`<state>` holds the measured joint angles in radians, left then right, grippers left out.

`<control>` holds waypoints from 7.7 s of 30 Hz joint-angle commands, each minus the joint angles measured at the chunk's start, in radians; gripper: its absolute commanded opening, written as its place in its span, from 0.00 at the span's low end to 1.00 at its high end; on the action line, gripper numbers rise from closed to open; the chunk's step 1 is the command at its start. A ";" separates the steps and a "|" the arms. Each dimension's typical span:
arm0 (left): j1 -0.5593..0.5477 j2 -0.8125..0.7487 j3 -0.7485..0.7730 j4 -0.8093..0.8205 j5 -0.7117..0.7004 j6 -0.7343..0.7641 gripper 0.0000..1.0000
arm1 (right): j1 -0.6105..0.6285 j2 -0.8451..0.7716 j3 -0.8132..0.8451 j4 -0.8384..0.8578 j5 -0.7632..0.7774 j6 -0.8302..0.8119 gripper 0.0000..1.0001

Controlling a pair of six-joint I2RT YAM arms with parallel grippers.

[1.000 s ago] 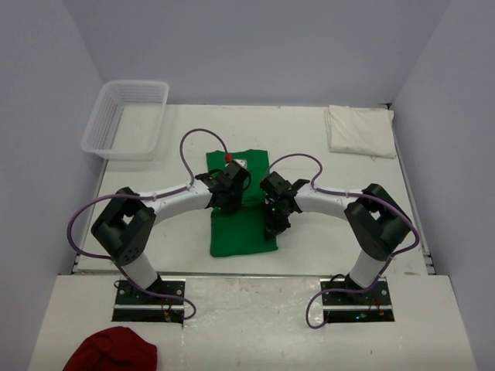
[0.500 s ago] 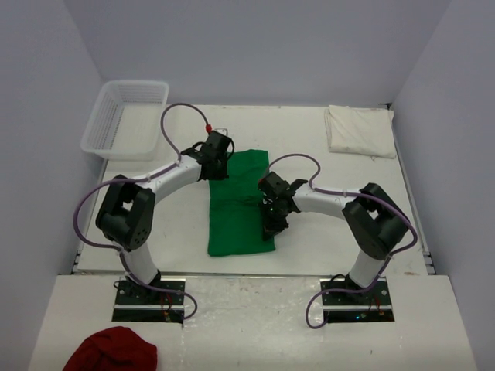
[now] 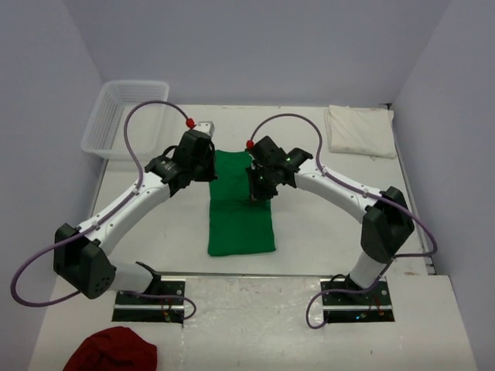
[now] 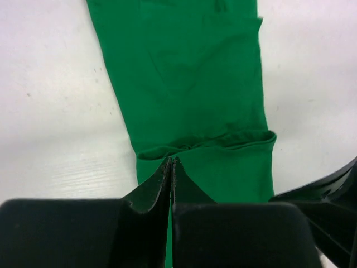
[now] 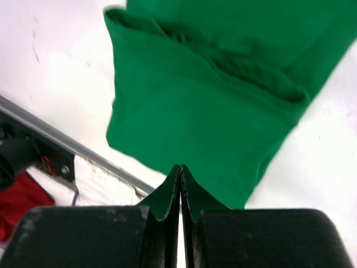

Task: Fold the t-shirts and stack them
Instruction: Fold the folded rectangular tshirt in 1/3 of the way, then grab one side of the 2/3 rectangular tshirt with both arms, then fold the long partially folded tshirt into a neat square

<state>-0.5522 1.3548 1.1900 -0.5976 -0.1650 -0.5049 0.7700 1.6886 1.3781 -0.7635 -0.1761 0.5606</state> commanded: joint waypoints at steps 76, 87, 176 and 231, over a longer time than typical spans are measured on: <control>0.028 0.199 -0.162 -0.030 -0.122 -0.057 0.22 | -0.189 0.243 0.195 -0.088 0.075 -0.171 0.26; 0.026 0.027 -0.096 -0.225 -0.015 -0.072 0.53 | -0.190 -0.061 0.057 -0.149 -0.054 -0.146 0.99; 0.018 -0.014 -0.698 0.140 0.464 -0.224 0.15 | -0.227 -0.162 -0.695 0.365 -0.370 0.093 0.59; 0.018 -0.103 -0.655 0.036 0.461 -0.225 0.00 | -0.112 -0.093 -0.580 0.242 -0.151 -0.013 0.00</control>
<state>-0.5320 1.3029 0.5365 -0.4751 0.3515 -0.7410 0.6308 1.6485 0.7784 -0.4061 -0.4793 0.6289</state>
